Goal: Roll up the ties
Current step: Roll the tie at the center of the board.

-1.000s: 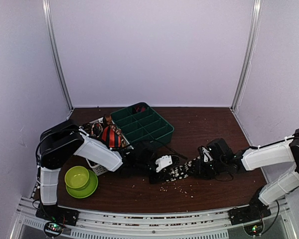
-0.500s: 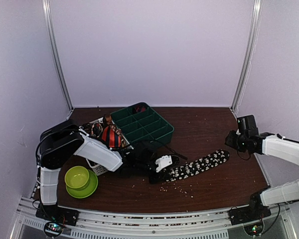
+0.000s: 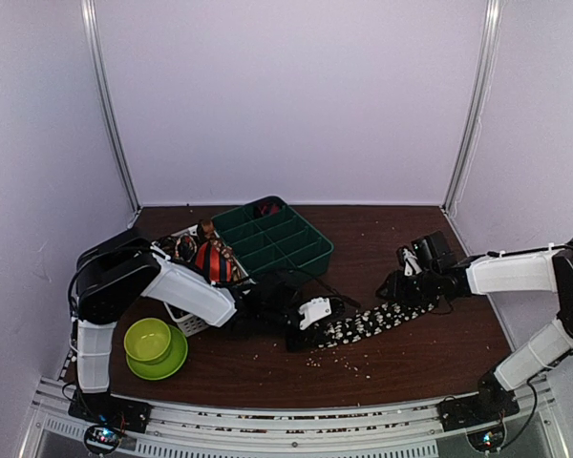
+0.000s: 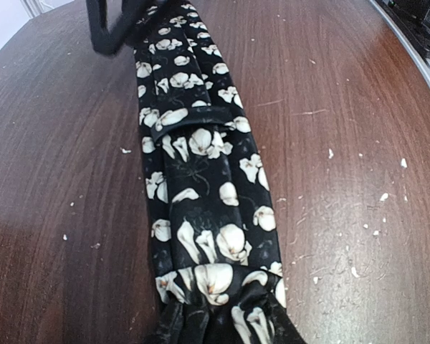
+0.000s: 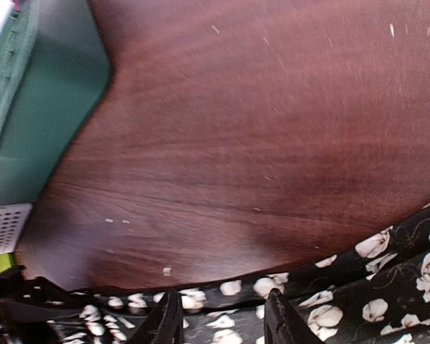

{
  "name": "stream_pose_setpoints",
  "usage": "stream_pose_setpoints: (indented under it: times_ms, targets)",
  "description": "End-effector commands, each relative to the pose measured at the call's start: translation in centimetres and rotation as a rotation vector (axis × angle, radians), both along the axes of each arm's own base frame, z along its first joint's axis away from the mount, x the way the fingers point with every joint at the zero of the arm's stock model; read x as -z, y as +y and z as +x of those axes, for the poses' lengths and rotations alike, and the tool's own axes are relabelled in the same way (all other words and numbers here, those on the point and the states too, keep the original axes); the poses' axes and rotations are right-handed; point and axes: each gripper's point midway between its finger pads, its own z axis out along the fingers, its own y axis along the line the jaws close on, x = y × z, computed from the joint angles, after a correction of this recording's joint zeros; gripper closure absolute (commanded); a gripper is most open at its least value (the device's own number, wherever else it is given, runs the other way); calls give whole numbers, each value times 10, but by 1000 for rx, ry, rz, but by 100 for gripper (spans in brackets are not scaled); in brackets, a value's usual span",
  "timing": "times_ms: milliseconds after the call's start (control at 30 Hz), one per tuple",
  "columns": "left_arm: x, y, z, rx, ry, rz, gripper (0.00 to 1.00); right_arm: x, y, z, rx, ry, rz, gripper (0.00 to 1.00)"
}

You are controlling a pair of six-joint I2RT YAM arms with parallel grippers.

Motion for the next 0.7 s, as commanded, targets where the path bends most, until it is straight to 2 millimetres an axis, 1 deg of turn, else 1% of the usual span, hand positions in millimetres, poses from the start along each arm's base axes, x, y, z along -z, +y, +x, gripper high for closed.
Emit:
stream_pose_setpoints:
  times_ms: [0, 167, 333, 400, 467, 533, 667]
  targets:
    - [56, 37, -16, 22, 95, 202, 77, 30, -4, -14, -2, 90, -28, 61]
    - [55, 39, -18, 59, 105, 205, 77, 50, -27, -44, 36, 146, -82, 62]
    - [54, 40, -26, 108, 116, 205, 77, 64, -47, -78, 86, 183, -91, 61]
    - [54, 40, -26, 109, 119, 207, 77, 63, -52, -83, 108, 177, -90, 61]
    - [55, 41, -28, 115, 125, 212, 76, 61, -58, -83, 133, 158, -103, 61]
    - [55, 42, -29, 117, 129, 217, 76, 58, -58, -77, 143, 139, -102, 61]
    - [54, 46, -30, 110, 132, 228, 76, 54, -47, -64, 107, 127, -83, 60]
